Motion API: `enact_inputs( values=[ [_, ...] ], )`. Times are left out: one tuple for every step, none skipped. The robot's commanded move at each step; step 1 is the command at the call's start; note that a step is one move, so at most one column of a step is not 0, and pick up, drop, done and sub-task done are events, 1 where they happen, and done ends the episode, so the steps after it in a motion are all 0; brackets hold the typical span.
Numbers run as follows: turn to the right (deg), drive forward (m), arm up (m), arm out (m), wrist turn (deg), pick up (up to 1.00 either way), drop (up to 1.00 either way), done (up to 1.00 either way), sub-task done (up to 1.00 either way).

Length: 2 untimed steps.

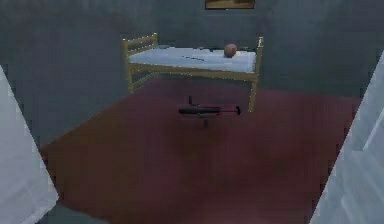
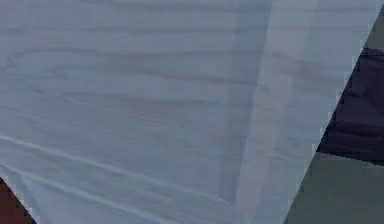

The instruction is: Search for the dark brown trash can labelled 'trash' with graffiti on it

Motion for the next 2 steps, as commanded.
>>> enact_inputs(
  values=[
    [0.0,1.00,0.00,0.00,0.0,0.00,0.00,0.00,0.00],
    [6.0,0.00,0.00,0.00,0.0,0.00,0.00,0.00,0.00]
  ],
)
